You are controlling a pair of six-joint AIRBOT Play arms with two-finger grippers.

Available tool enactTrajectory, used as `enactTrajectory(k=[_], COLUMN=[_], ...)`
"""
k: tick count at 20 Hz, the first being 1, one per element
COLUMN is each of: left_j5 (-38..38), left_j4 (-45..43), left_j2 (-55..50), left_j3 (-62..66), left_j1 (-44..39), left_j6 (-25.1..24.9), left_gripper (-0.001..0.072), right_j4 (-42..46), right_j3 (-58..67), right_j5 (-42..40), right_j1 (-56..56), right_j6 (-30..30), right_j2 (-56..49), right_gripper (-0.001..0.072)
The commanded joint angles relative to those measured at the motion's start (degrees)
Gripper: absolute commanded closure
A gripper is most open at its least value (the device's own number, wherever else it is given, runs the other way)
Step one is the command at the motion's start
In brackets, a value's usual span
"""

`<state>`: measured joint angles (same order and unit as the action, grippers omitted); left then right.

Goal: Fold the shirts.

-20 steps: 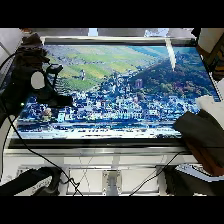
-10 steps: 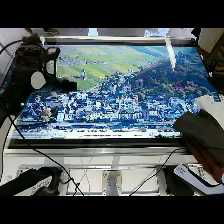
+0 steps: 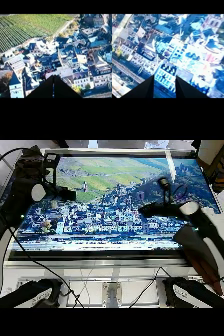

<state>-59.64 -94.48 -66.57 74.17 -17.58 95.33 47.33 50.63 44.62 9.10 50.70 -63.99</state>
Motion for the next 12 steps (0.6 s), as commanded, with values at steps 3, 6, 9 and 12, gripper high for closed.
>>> enactTrajectory(k=[3, 6, 9, 12], left_j5=[-7.1, -8.0, -7.7, -6.8], left_j4=[13.6, 18.4, 21.5, 22.3], left_j2=[0.0, 0.0, 0.0, 0.0], left_j3=[0.0, 0.0, 0.0, 0.0], left_j1=[0.0, 0.0, 0.0, 0.0], left_j6=[1.3, 1.2, 1.3, 1.3], left_gripper=[0.0695, 0.0695, 0.0695, 0.0695], right_j4=[2.7, -0.6, -6.5, -11.1], right_j3=[-3.5, -3.2, -2.2, -2.2], right_j5=[-7.3, -5.2, 4.3, 18.9], right_j1=[9.6, 9.8, 9.8, 9.8], right_j6=[3.5, 3.5, 3.6, 3.5], right_j2=[0.0, 0.0, 0.1, 0.1], right_gripper=[0.0414, 0.0415, 0.0415, 0.0415])
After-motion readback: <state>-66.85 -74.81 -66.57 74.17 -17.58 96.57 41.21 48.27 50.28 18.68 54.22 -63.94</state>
